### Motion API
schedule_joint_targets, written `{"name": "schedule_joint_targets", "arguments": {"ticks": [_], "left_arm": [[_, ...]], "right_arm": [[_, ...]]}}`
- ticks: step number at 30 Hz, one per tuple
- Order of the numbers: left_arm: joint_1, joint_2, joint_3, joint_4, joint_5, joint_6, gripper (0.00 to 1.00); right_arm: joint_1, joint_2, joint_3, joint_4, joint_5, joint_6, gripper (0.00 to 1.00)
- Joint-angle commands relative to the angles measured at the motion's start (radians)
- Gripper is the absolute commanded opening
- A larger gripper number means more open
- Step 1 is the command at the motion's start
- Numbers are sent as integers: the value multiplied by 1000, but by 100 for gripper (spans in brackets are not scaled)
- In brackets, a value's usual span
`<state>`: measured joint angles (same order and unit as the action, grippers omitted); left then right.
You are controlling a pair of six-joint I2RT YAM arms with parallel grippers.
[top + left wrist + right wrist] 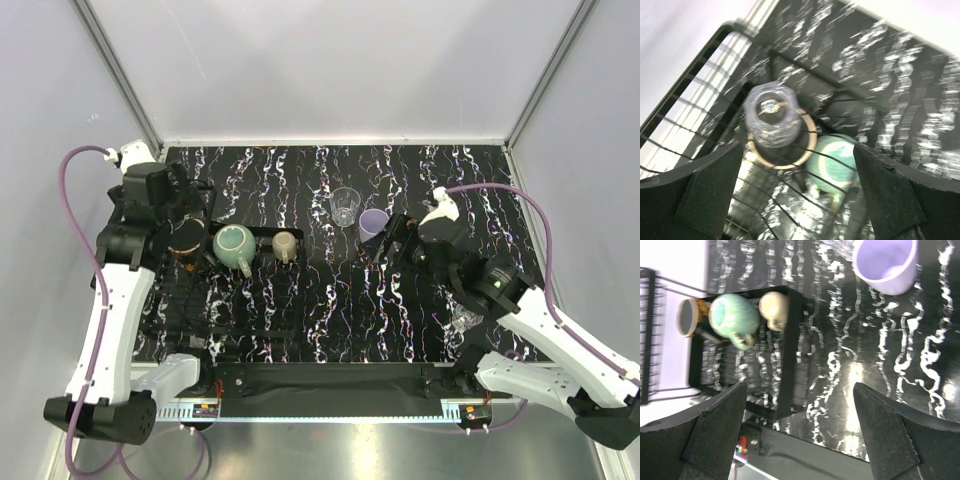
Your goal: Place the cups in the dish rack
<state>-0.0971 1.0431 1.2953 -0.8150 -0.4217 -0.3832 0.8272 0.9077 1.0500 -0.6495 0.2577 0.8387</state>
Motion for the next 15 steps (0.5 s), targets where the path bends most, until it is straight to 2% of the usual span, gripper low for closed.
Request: {"name": "schedule_joint_targets", "arguments": {"ticks": [1, 2, 5, 6, 9, 12, 15], "left_arm": [[-56, -58, 68, 3, 102, 18, 99], [-76, -66, 70, 11, 116, 6, 99], [-228, -60, 87, 46, 107, -13, 99], [-331, -43, 114, 51, 57, -13, 99], [-479, 34, 165, 37, -9, 15, 99], [-539, 74, 154, 102, 49, 55, 99], [-576, 84, 110, 178, 113, 113, 99]], "right_arm": [[-3, 43, 34, -39, 92, 22, 94], [-3, 57, 39, -29, 103, 22, 94], [-3, 131, 93, -79, 139, 11, 94], [-3, 154, 110, -103, 159, 29, 94], [-3, 247, 172, -186, 225, 19, 93], [-5, 344, 252, -297, 307, 14, 94], [-32, 395, 263, -412, 397, 56, 93]]}}
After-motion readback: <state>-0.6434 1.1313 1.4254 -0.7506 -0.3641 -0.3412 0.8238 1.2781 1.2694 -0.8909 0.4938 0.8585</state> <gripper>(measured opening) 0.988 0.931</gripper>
